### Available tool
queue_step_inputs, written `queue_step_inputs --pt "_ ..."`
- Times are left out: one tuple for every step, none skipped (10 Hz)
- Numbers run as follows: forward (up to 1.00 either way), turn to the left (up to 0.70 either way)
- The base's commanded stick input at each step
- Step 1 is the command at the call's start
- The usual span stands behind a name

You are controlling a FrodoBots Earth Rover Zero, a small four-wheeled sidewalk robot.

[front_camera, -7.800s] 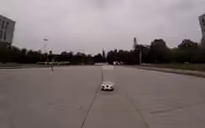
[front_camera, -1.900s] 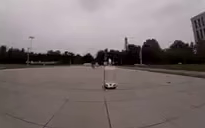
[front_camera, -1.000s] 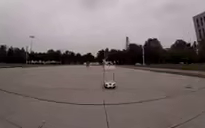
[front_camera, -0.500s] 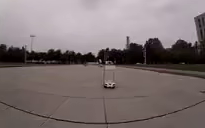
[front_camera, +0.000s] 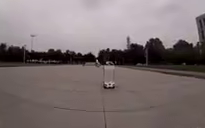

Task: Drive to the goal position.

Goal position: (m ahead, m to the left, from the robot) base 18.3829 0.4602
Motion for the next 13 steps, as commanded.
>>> queue_step_inputs --pt "1.00 0.00" --pt "1.00 0.00" --pt "1.00 0.00" --pt "1.00 0.00" --pt "1.00 0.00" --pt "1.00 0.00" --pt "1.00 0.00" --pt "1.00 0.00" --pt "1.00 0.00" --pt "1.00 0.00" --pt "1.00 0.00" --pt "1.00 0.00" --pt "1.00 0.00"
